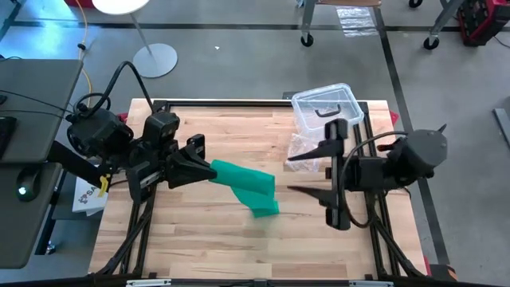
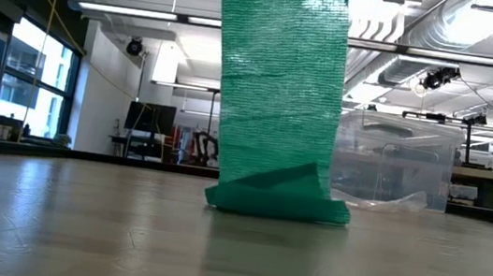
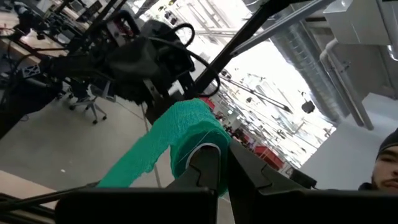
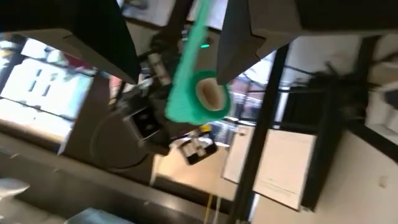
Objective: Roll bandage
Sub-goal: Roll the green bandage
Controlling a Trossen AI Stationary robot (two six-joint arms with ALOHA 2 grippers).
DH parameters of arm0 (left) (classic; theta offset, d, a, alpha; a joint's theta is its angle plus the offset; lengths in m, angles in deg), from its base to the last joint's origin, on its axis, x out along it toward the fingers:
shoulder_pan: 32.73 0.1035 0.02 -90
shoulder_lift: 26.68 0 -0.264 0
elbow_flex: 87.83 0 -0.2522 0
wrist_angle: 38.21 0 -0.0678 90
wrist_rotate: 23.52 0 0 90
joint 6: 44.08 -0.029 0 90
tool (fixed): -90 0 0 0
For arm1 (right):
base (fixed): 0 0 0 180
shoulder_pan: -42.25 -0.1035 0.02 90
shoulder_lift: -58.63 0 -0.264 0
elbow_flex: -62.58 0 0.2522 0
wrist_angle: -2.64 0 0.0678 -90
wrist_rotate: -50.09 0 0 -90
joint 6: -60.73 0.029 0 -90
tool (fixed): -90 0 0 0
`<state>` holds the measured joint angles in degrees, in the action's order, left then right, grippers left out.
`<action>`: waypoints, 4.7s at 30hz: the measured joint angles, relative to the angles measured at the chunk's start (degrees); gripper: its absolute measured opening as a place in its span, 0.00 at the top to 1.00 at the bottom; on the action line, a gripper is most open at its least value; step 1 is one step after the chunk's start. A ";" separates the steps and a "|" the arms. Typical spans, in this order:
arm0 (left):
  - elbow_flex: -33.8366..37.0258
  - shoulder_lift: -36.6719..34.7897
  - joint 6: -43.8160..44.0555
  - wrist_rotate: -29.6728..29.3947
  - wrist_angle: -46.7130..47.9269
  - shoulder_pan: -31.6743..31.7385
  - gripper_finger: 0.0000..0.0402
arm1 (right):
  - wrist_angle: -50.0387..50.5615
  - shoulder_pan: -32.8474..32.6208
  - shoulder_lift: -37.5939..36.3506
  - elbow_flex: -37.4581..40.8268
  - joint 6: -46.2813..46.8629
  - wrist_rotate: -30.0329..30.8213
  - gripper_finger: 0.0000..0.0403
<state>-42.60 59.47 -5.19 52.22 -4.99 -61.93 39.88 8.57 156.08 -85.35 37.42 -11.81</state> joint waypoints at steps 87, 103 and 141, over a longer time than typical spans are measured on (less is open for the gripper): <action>0.09 0.24 -12.78 -2.55 -5.27 -0.12 0.98 | 23.71 5.49 2.62 0.00 17.18 9.93 1.00; 0.04 0.07 -37.59 -10.51 -5.23 0.38 0.98 | 7.33 4.07 3.89 0.00 17.22 1.82 1.00; 0.02 0.90 -63.72 -8.23 8.92 -0.84 0.98 | 17.55 3.14 -1.39 0.00 39.88 -3.89 0.43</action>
<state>-42.58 60.36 -68.91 43.99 3.93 -62.76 57.44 11.70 154.69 -85.35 77.30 -15.70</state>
